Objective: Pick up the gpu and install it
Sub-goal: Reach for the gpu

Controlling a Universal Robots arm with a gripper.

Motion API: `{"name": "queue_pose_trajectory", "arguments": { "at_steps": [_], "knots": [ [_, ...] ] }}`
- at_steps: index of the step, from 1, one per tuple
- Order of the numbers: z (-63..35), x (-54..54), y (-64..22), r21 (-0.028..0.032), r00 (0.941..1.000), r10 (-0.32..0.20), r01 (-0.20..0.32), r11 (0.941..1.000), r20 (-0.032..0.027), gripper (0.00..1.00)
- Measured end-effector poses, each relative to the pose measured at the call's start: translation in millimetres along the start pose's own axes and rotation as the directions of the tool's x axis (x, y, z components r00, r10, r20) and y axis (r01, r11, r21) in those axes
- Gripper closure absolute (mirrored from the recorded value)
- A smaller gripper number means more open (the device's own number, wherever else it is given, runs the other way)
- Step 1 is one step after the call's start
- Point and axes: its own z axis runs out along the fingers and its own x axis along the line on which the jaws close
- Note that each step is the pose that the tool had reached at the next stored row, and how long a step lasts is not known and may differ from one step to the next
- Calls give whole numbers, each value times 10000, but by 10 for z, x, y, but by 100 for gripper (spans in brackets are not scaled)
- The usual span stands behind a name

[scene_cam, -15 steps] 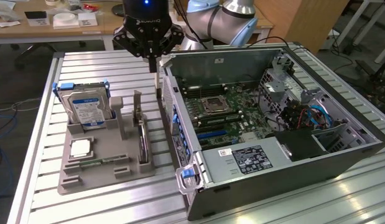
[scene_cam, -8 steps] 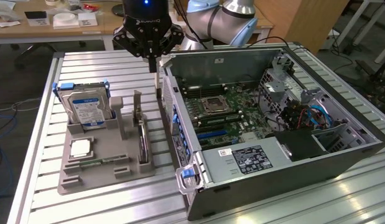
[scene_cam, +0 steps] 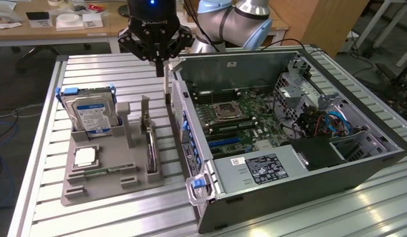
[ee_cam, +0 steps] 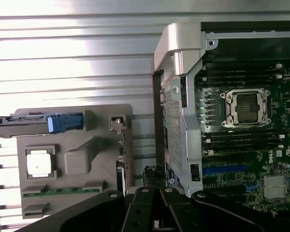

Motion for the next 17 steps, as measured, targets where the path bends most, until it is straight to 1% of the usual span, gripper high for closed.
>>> {"name": "queue_pose_trajectory", "arguments": {
  "at_steps": [6, 17],
  "knots": [
    [-4, 132, -9, -2, 10000, 0, 0, 10000, 12, 89],
    [-5, 139, -20, -2, 10000, 0, 0, 10000, 12, 89]
  ]
}}
